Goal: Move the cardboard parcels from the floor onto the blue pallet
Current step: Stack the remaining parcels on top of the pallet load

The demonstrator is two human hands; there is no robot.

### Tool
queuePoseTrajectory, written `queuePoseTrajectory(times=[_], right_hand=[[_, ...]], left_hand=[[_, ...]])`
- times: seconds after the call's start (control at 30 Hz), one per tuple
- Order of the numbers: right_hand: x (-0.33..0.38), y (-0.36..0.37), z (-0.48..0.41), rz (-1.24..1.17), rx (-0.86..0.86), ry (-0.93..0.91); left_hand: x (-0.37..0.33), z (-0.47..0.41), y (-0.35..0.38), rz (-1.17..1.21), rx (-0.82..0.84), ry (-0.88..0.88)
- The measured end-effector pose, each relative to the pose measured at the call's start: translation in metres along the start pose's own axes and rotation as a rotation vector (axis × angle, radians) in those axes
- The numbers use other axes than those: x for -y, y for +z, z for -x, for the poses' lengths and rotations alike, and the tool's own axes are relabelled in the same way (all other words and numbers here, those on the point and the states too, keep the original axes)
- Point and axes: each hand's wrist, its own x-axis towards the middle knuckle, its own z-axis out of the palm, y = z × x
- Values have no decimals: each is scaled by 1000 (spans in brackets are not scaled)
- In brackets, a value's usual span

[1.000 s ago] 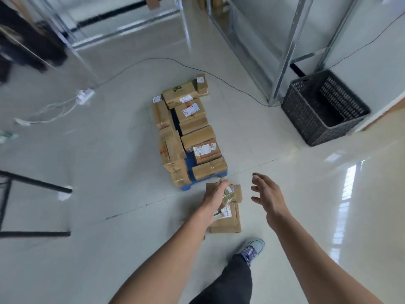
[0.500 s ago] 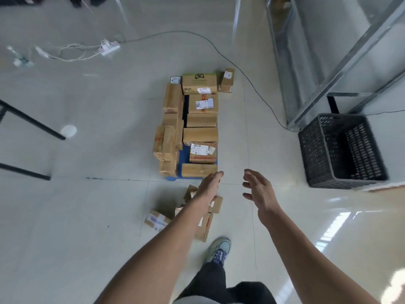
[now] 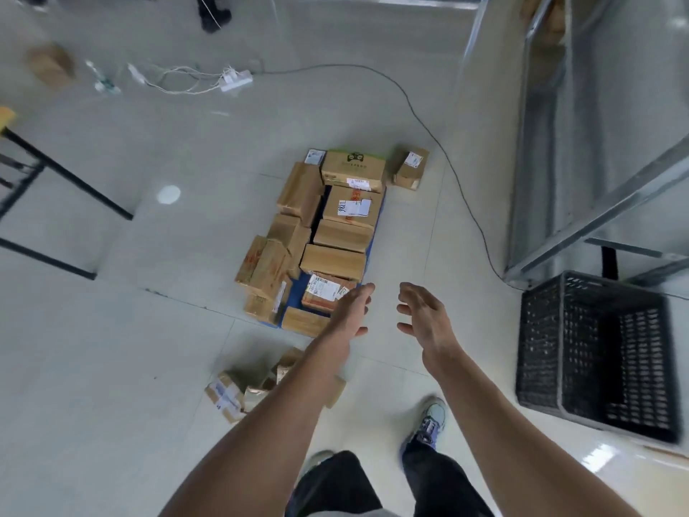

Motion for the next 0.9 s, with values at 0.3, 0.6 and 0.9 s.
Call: queuePoseTrajectory(times=[0.3, 0.6, 0.9], right_hand=[[98, -80, -119, 125, 75, -29], [184, -93, -290, 189, 102, -8], [247, -69, -473, 281, 106, 114]], left_hand=[[-95, -63, 104, 164, -25, 33], [-194, -211, 143, 254, -32, -21], [-292, -373, 149, 369, -72, -202]])
